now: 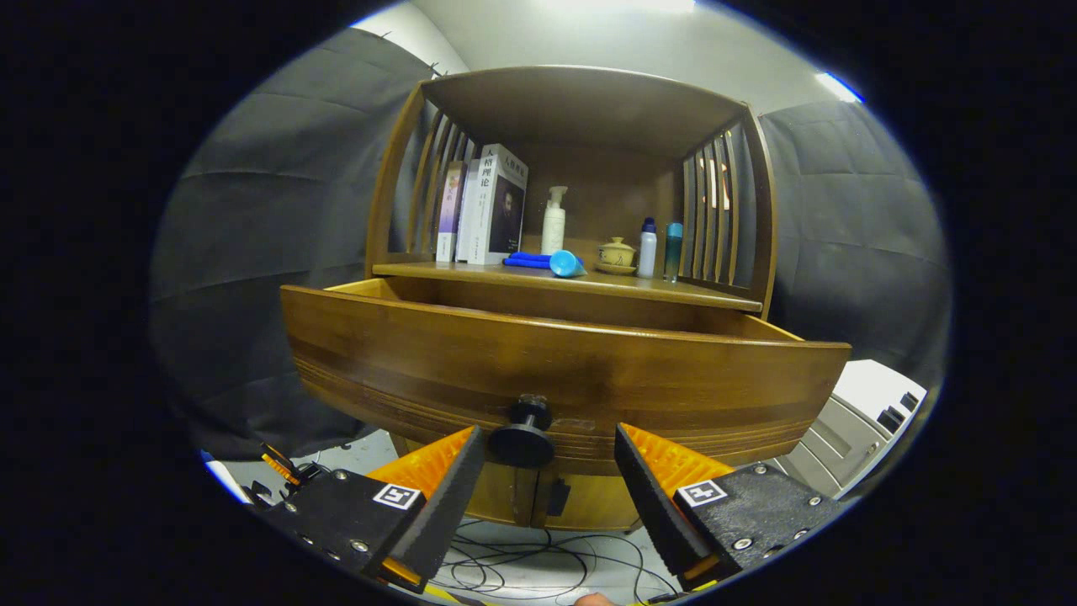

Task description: Pull open the drawer, take out the items inside it, and place them on the countertop above the cabinet.

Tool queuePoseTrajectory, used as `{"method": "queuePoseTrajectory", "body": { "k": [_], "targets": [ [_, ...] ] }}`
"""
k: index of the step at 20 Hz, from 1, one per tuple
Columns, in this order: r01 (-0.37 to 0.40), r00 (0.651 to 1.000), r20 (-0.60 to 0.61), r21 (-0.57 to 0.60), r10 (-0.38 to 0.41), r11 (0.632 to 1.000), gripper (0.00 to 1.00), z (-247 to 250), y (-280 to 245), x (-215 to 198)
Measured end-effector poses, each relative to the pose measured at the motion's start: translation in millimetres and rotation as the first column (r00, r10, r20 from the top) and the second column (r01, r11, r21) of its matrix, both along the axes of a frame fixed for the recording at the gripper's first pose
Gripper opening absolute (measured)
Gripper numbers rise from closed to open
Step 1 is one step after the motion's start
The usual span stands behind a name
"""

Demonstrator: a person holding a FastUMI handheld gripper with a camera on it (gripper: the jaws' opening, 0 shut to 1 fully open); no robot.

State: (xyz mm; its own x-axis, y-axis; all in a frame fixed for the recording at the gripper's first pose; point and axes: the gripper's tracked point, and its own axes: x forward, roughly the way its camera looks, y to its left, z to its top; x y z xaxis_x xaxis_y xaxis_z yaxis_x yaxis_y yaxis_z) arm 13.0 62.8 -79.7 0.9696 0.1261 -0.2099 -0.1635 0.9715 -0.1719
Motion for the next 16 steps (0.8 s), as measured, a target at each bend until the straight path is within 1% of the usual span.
{"method": "queuePoseTrajectory", "body": {
  "k": [6,9,11,16],
  "targets": [
    [0.038,0.999,-0.035,0.069,-0.035,0.997,0.96,-1,-1,19],
    [0.059,0.998,-0.017,0.056,-0.058,0.997,0.95,-2,-2,22],
    [0.088,0.996,-0.018,0.059,-0.087,0.994,0.95,-1,-5,29],
    [0.082,0.997,-0.010,0.064,-0.081,0.995,0.95,2,-4,47]
  ]
}}
